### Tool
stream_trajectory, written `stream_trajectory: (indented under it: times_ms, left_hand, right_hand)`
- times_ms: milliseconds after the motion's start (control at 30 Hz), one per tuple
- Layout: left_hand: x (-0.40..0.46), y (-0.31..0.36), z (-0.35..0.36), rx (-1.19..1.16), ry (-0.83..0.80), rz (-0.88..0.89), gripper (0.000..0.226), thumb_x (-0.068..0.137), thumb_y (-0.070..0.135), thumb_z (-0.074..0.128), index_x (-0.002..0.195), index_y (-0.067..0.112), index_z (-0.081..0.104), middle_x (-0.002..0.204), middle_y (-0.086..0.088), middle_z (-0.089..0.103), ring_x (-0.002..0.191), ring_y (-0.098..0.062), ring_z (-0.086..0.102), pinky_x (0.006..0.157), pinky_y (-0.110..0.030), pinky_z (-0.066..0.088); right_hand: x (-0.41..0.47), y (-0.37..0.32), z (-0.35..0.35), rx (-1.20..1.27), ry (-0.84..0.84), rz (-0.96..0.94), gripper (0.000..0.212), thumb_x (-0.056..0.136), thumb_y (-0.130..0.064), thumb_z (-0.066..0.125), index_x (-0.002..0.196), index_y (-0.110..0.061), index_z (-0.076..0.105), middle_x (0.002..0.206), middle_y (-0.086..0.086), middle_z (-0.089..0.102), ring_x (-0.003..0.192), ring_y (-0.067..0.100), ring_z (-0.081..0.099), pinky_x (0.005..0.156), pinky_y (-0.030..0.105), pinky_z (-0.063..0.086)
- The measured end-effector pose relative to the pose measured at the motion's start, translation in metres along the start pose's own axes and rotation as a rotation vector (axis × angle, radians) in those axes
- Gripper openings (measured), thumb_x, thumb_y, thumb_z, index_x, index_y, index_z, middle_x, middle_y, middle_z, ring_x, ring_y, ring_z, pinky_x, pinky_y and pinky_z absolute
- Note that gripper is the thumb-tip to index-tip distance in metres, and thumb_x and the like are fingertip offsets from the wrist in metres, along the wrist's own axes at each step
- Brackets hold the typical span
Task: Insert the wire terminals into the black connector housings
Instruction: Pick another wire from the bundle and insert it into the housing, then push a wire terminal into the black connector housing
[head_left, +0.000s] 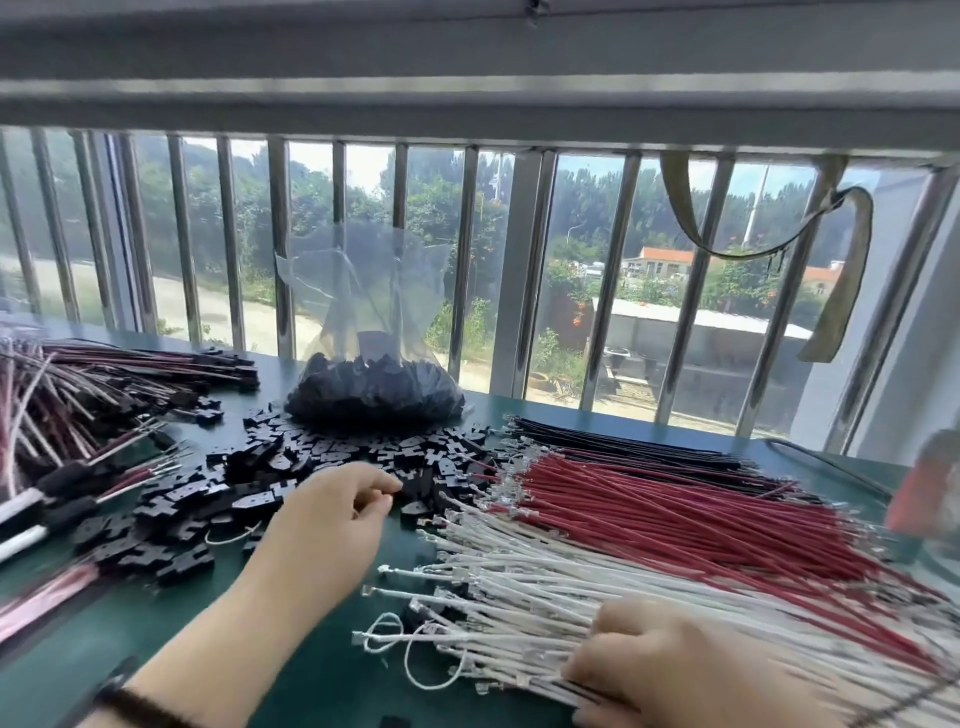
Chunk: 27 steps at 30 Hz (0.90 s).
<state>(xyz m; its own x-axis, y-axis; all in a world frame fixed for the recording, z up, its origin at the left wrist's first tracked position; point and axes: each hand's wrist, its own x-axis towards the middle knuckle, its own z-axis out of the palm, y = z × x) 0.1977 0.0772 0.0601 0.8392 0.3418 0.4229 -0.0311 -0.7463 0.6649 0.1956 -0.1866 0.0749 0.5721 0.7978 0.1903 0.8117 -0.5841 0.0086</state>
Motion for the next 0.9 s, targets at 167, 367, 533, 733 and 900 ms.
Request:
stream_trajectory:
  times_ms: [167,367,533,733,900]
  left_hand:
    - [0.031,-0.011,0.022,0.553,-0.149,0.088,0.041,0.091,0.048,0.048,0.131,0.04,0.049,0.124,0.011,0.058,0.115,-0.014,0.052,0.094,-0.036,0.045]
    - [0.044,-0.014,0.036,0.646,-0.086,0.149,0.026,0.087,0.047,0.054,0.112,0.042,0.062,0.11,0.013,0.06,0.108,-0.013,0.05,0.093,-0.035,0.038]
    - [0.035,-0.012,0.031,0.55,-0.09,0.196,0.01,0.086,0.036,0.059,0.096,0.032,0.061,0.098,0.013,0.062,0.096,-0.01,0.054,0.088,-0.029,0.042]
    - [0.005,0.018,-0.005,0.012,-0.05,0.143,0.017,0.076,0.021,0.074,0.072,0.033,0.062,0.068,0.011,0.068,0.065,-0.002,0.062,0.053,-0.01,0.044]
    - [-0.031,0.06,-0.001,-0.353,-0.281,0.164,0.037,0.071,0.008,0.072,0.083,0.043,0.07,0.08,0.006,0.071,0.065,-0.007,0.065,0.065,-0.015,0.054]
  right_hand:
    - [0.001,-0.005,0.012,-0.293,0.16,-0.043,0.027,0.057,-0.046,0.065,0.047,-0.027,0.049,0.043,-0.017,0.041,0.037,-0.002,0.033,0.034,0.007,0.03]
    - [0.0,-0.006,0.011,-0.112,0.416,-0.063,0.013,0.075,-0.024,0.056,0.063,-0.028,0.055,0.058,-0.017,0.053,0.051,0.001,0.051,0.045,0.013,0.046]
    - [-0.003,-0.005,0.01,0.123,0.613,0.048,0.008,0.083,-0.026,0.046,0.083,-0.033,0.047,0.06,-0.015,0.054,0.047,0.001,0.048,0.042,0.014,0.043]
    - [-0.002,-0.001,0.001,0.492,0.72,0.232,0.013,0.077,-0.047,0.055,0.085,-0.04,0.062,0.077,-0.02,0.064,0.057,0.007,0.054,0.051,0.009,0.04]
    - [0.0,-0.004,0.004,0.486,0.647,0.245,0.018,0.074,-0.052,0.052,0.086,-0.042,0.061,0.077,-0.022,0.064,0.069,0.008,0.058,0.056,0.012,0.044]
